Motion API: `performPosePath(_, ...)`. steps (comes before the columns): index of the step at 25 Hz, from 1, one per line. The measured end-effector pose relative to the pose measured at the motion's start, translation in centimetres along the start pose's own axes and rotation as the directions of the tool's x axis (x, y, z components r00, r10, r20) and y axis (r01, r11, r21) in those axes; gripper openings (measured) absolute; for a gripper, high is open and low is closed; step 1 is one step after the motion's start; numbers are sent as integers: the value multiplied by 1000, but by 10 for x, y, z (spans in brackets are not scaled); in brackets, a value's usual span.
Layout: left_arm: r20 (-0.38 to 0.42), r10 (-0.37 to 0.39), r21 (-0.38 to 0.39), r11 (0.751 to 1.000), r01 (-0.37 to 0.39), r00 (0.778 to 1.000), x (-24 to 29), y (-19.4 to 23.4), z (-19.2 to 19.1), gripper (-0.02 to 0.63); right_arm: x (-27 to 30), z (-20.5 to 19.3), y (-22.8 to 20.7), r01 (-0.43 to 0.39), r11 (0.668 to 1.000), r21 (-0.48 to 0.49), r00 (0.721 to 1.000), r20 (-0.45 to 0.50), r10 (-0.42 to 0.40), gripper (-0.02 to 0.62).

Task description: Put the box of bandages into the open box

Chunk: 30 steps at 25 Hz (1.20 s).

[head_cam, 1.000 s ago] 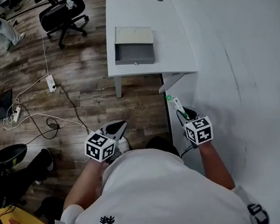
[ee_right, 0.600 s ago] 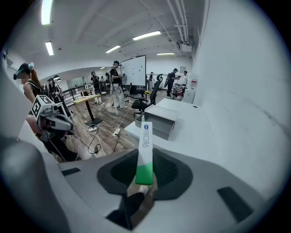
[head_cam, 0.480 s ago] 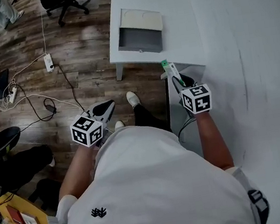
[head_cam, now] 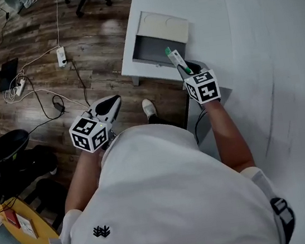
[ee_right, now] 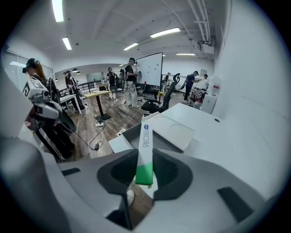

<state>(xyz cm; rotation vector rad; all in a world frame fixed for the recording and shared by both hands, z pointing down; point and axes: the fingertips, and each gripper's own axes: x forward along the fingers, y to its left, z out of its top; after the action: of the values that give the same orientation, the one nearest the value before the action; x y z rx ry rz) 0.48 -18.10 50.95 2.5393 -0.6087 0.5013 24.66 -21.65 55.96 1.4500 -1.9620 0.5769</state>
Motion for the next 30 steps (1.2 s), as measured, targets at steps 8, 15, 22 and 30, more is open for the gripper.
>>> performPosePath(8,-1,120,-39,992,-120,993,13,20,8,9,81,20,-5,-107,990,-91,994,-41,103,92)
performPosePath(15,7,213,-82,974,-212,977,6,38,23,9,125,41,1,-170,978,-122,984,-73,162,92)
performPosePath(22,7,288,-120,951,-285,957,-3,50,23,9,160,41,10,-192,962,-195,979,-113,172,92)
performPosePath(30,6,354,-161,923,-348,935,-15,58,23,9,183,35,10,-197,952,-233,975,-151,165,92)
